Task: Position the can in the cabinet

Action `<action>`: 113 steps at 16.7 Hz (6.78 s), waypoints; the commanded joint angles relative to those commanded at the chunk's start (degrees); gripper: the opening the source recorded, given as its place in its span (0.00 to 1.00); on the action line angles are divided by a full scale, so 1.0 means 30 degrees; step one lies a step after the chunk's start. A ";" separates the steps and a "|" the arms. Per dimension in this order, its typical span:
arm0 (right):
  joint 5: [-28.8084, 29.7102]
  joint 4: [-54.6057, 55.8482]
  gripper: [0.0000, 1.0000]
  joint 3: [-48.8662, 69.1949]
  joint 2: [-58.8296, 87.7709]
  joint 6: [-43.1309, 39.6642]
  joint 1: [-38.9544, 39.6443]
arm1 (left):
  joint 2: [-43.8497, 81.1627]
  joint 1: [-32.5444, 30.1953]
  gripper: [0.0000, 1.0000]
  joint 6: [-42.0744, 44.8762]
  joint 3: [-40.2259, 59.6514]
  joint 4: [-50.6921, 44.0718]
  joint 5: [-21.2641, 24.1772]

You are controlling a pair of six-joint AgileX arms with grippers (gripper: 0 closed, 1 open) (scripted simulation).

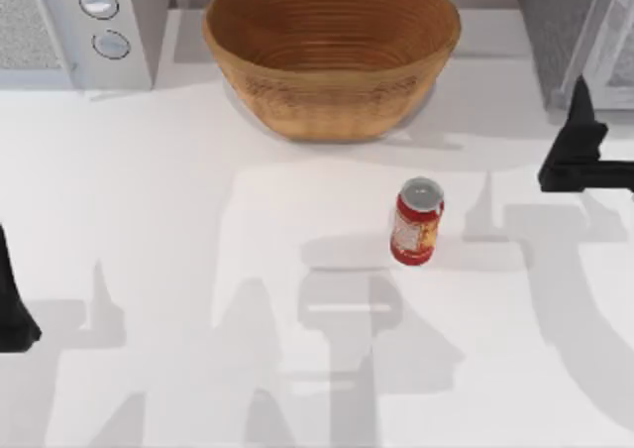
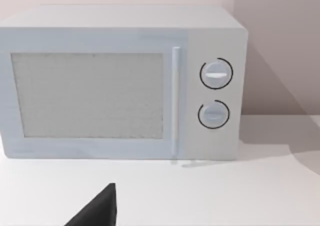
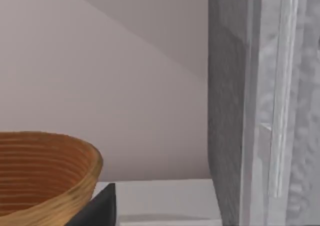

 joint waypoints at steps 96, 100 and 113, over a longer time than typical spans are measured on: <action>0.6219 0.3198 0.00 0.8000 1.2313 -0.0221 0.5811 | 0.0000 0.0000 1.00 0.0000 0.0000 0.0000 0.0000; 0.5927 0.2329 0.00 0.7369 1.1411 -0.0348 0.4955 | 0.0000 0.0000 1.00 0.0000 0.0000 0.0000 0.0000; -0.0862 -0.5513 0.00 0.2199 -0.3396 -0.0089 -0.0771 | 0.0000 0.0000 1.00 0.0000 0.0000 0.0000 0.0000</action>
